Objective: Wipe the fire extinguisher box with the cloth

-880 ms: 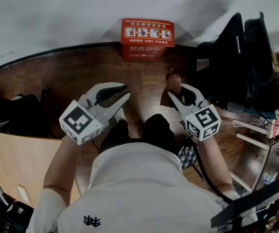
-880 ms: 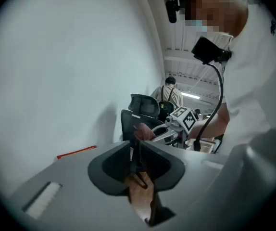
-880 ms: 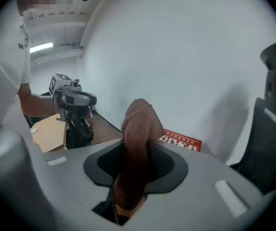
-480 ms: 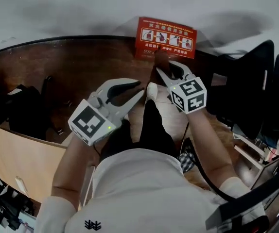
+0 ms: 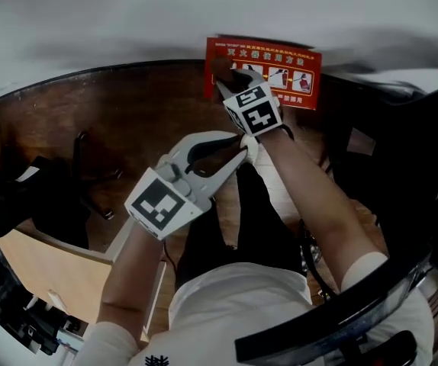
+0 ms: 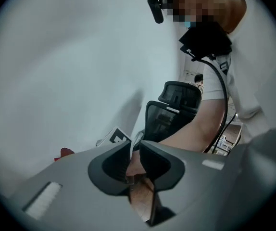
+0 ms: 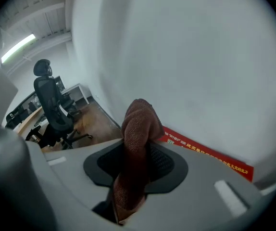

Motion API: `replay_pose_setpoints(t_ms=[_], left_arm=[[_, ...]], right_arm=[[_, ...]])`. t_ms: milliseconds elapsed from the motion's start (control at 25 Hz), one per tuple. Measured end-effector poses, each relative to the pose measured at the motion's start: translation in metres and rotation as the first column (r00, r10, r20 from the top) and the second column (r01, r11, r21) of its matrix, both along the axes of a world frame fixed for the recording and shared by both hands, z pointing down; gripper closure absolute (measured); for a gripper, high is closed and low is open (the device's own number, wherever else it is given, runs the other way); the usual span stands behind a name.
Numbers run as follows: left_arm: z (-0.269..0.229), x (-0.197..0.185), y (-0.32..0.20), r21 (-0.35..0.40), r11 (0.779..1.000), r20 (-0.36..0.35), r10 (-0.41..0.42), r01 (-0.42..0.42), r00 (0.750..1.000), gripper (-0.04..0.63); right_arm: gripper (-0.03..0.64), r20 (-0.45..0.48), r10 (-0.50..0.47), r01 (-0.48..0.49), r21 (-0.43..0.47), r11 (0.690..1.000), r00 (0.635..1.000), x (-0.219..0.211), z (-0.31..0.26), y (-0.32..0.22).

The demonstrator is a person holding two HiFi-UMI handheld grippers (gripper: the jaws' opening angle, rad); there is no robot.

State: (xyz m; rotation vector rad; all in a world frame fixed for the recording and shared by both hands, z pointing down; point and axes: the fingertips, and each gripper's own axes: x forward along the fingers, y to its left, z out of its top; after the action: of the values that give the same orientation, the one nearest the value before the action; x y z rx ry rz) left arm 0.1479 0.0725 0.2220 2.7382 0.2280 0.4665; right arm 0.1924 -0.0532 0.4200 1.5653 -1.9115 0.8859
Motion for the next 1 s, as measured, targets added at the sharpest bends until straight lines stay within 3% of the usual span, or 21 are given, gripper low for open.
replay_pose_setpoints(t_ms=[320, 1000], left_arm=[[0.029, 0.051, 0.001, -0.065, 0.996, 0.017, 0.060, -0.059, 0.998, 0.535], [0.044, 0.123, 0.027, -0.089, 0.971, 0.018, 0.225, -0.223, 0.974, 0.535]], right_arm=[[0.499, -0.027, 0.024, -0.026, -0.085, 0.996, 0.999, 0.055, 0.056, -0.003], [0.499, -0.057, 0.219, -0.225, -0.123, 0.967, 0.974, 0.206, 0.069, 0.120]])
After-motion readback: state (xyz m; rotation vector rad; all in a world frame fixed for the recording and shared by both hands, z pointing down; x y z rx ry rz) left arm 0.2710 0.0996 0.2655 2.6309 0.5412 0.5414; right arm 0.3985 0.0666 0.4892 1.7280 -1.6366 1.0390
